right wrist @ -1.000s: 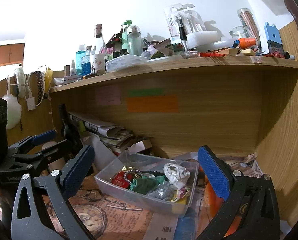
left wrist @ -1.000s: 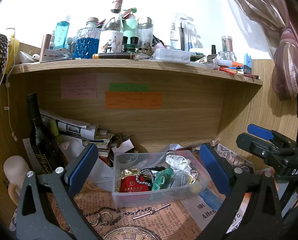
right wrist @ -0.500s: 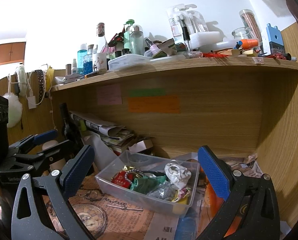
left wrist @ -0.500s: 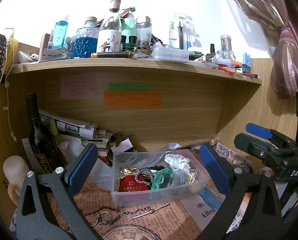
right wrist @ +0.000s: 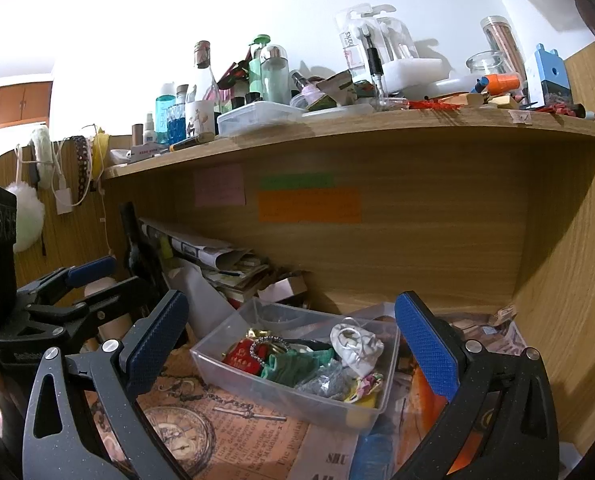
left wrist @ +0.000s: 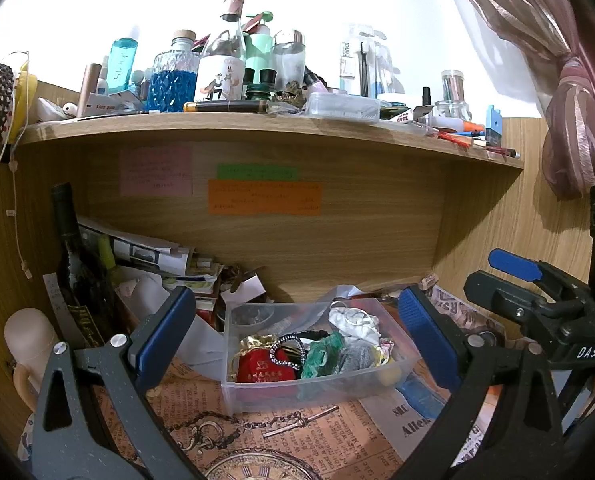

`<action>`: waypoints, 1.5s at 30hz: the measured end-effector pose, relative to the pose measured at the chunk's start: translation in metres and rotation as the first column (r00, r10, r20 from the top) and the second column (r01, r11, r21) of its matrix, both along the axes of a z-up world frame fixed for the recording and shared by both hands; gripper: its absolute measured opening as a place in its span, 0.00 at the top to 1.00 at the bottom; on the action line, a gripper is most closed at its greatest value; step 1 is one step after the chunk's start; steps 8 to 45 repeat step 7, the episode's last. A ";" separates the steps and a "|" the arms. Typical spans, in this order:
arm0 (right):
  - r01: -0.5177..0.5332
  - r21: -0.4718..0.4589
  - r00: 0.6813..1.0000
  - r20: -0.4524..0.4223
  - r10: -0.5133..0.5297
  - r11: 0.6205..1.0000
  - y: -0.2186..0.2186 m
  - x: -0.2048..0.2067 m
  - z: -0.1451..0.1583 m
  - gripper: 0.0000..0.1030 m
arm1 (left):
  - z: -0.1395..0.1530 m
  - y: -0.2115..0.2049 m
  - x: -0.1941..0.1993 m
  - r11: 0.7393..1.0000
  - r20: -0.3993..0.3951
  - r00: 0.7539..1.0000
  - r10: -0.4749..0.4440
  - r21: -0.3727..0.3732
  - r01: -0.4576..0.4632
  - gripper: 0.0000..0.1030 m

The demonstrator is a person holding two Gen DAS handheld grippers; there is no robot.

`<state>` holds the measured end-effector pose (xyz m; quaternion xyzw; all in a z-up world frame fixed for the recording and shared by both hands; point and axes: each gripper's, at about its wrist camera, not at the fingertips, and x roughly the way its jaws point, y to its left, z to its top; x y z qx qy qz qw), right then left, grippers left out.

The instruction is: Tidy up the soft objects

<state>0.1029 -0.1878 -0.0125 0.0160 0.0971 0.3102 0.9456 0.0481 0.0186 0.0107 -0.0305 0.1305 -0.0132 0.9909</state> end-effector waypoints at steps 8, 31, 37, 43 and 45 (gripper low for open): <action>-0.003 -0.005 1.000 -0.008 0.003 1.000 0.000 0.003 -0.002 0.00 | -0.001 0.001 0.001 1.000 -0.006 1.000 -0.006 -0.003 0.006 0.00; -0.003 -0.005 1.000 -0.008 0.003 1.000 0.000 0.003 -0.002 0.00 | -0.001 0.001 0.001 1.000 -0.006 1.000 -0.006 -0.003 0.006 0.00; -0.003 -0.005 1.000 -0.008 0.003 1.000 0.000 0.003 -0.002 0.00 | -0.001 0.001 0.001 1.000 -0.006 1.000 -0.006 -0.003 0.006 0.00; -0.003 -0.005 1.000 -0.008 0.003 1.000 0.000 0.003 -0.002 0.00 | -0.001 0.001 0.001 1.000 -0.006 1.000 -0.006 -0.003 0.006 0.00; -0.003 -0.005 1.000 -0.008 0.003 1.000 0.000 0.003 -0.002 0.00 | -0.001 0.001 0.001 1.000 -0.006 1.000 -0.006 -0.003 0.006 0.00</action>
